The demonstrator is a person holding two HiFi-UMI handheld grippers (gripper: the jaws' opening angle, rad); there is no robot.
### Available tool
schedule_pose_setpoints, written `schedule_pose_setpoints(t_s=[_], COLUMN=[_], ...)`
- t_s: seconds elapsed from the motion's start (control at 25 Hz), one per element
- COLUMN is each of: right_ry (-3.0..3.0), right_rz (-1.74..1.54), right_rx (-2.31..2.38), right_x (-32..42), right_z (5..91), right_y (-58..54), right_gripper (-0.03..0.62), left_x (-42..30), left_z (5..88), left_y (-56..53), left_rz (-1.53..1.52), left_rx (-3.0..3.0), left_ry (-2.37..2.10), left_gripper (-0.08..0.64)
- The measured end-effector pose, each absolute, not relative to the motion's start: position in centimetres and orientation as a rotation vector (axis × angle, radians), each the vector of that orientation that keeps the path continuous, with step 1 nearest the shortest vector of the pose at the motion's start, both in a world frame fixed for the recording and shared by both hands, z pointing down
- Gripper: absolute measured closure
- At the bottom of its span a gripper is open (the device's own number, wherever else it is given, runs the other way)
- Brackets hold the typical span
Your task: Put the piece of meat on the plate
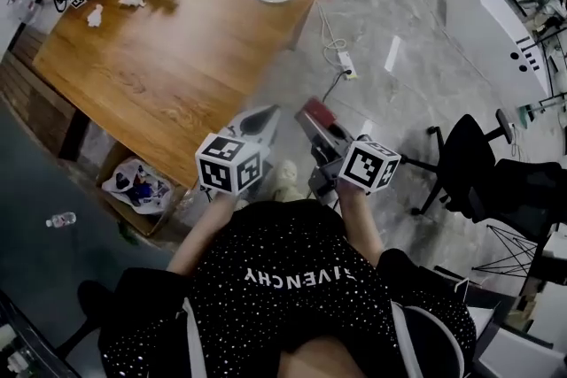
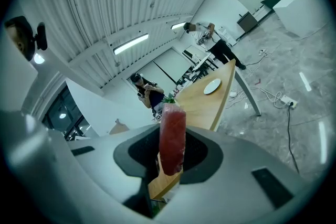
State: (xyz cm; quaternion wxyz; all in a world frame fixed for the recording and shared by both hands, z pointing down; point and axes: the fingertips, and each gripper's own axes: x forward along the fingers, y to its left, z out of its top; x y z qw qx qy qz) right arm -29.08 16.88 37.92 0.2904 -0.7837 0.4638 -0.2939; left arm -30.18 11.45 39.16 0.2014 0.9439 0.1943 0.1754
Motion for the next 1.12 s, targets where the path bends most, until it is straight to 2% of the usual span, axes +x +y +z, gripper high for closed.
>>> schedule_pose_setpoints(t_s=[0.6,1.12], right_ry=[1.328,1.364], right_rz=[-0.792,-0.758], right_rx=[-2.064,-2.031], right_x=[-15.8,-12.7], right_z=[38.4,37.6], right_y=[20.8,20.1], right_gripper=[0.497,0.497], left_x=[-17.0,-13.7], left_z=[40.0,39.8], left_y=[15.3,15.4], left_rz=[0.449,0.452], left_rx=[2.677,2.701], left_ry=[0.407,0.349], left_gripper=[0.551,0.551])
